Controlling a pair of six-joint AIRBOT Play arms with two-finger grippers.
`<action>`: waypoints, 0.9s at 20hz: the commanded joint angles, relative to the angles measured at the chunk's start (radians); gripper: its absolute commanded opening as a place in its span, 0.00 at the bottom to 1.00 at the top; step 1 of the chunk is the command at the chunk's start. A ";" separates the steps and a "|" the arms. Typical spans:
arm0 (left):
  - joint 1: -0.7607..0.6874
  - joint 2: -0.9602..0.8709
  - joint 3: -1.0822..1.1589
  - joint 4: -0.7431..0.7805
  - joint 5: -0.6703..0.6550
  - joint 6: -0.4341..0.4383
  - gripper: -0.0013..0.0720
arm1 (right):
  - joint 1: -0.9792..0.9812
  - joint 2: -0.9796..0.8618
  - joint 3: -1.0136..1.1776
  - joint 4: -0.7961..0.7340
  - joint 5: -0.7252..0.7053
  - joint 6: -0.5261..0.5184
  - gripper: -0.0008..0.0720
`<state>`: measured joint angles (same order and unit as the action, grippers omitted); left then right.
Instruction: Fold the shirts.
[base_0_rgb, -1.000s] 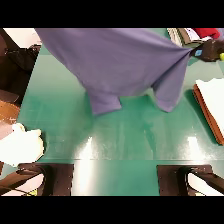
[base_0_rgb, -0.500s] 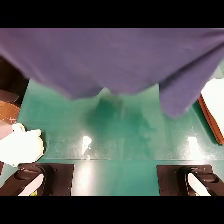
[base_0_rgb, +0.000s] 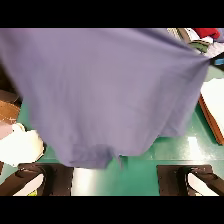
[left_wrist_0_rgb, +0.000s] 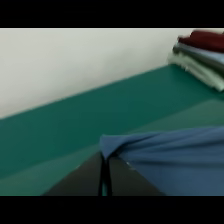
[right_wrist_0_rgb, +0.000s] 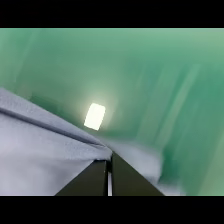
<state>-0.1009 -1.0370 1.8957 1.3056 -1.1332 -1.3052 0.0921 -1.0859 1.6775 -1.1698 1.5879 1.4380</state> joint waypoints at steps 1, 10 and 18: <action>0.001 -0.213 -0.112 0.076 -0.054 -0.002 0.05 | 0.000 -0.218 -0.061 -0.002 0.012 0.006 0.03; 0.001 -0.668 -0.165 0.087 0.116 0.003 0.05 | 0.050 -0.517 -0.233 0.053 -0.392 0.002 0.03; 0.035 -0.686 -0.110 0.084 0.018 -0.072 0.86 | 0.054 -0.587 -0.020 0.052 -0.401 0.002 0.60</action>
<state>-0.0879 -1.7145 1.7515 1.3952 -1.0145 -1.3266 0.1577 -1.6569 1.5814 -1.1206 1.1519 1.4399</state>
